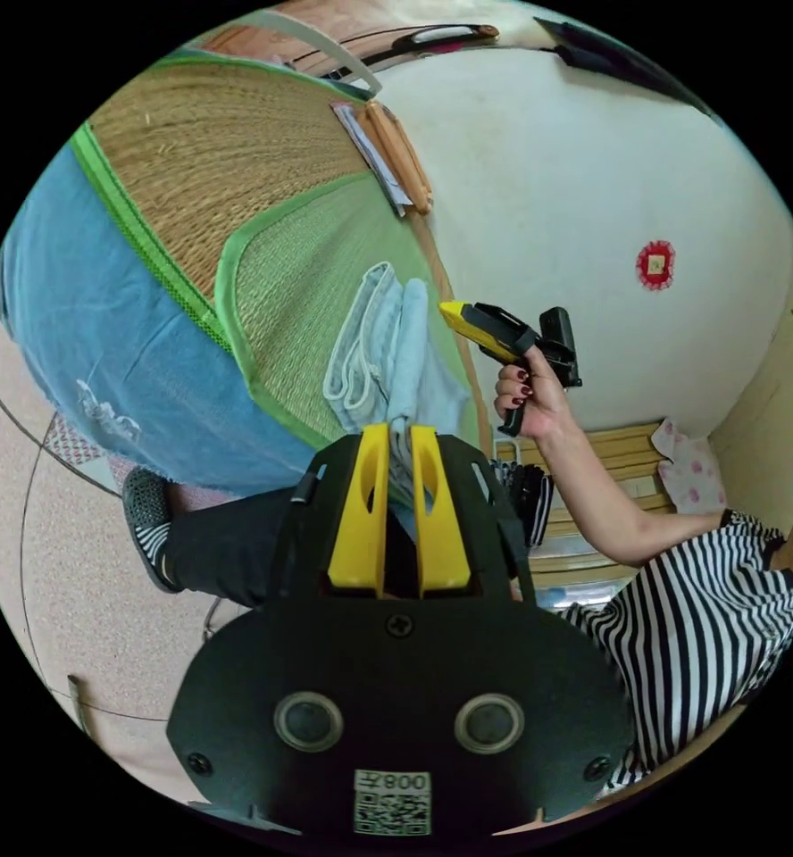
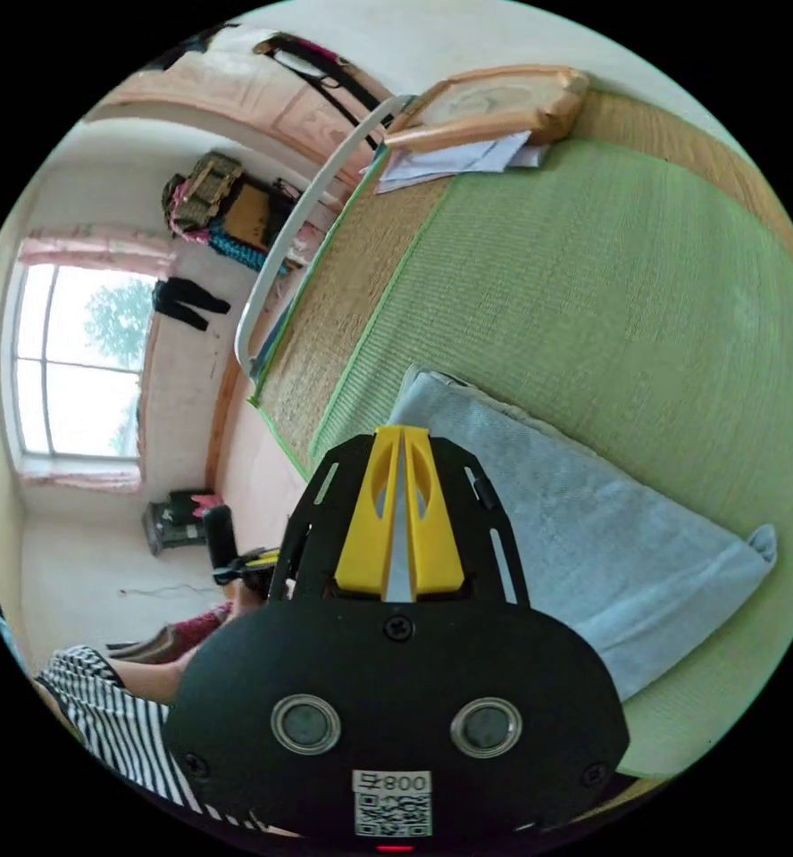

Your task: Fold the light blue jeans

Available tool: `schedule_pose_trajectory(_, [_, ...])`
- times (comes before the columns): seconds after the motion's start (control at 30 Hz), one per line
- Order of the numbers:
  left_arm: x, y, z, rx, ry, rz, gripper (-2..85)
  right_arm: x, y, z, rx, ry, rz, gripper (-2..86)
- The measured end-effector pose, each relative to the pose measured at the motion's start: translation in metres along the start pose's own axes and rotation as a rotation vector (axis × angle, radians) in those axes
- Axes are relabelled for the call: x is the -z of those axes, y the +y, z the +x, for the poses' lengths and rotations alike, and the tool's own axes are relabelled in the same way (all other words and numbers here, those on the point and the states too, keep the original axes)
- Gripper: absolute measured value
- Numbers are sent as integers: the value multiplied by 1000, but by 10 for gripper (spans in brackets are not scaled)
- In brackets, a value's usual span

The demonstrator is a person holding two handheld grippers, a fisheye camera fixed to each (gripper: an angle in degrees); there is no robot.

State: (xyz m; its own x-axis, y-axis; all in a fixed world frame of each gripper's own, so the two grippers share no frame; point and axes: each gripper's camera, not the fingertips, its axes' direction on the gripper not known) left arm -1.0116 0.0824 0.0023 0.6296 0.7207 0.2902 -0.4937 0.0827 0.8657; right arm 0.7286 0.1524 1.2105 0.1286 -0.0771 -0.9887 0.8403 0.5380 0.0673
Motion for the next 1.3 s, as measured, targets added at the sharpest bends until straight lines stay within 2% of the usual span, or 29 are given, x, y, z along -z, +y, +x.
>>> schedule_pose_trajectory(0.07, [10,5,21,-63,-90,21,18,-4,-4,-11,37,63,-10,5])
schedule_pose_trajectory(0.23, [13,8,59,-164,-159,53,16,-36,-26,-46,133,193,-86,2])
schedule_pose_trajectory(0.37, [14,13,91,-230,-322,85,15,-55,-33,-70,212,295,-125,1])
schedule_pose_trajectory(0.53, [15,20,108,-219,-371,107,9,-64,-22,-97,324,377,-87,1])
schedule_pose_trajectory(0.63, [21,30,128,-283,-404,149,5,-68,-17,-106,354,401,-65,1])
schedule_pose_trajectory(0.8, [-15,26,134,-357,-446,6,3,-70,-16,-111,372,390,-71,0])
schedule_pose_trajectory(0.9, [-52,17,114,-317,-566,-132,2,-71,-18,-115,386,398,-95,0])
schedule_pose_trajectory(1.0, [-57,19,110,-291,-522,-135,2,-68,-19,-120,415,409,-121,0])
schedule_pose_trajectory(1.2, [-67,31,123,-323,-566,-136,2,-47,-15,-115,386,356,-7,0])
schedule_pose_trajectory(1.3, [-75,33,125,-334,-568,-142,2,-69,-27,-105,368,398,-74,0])
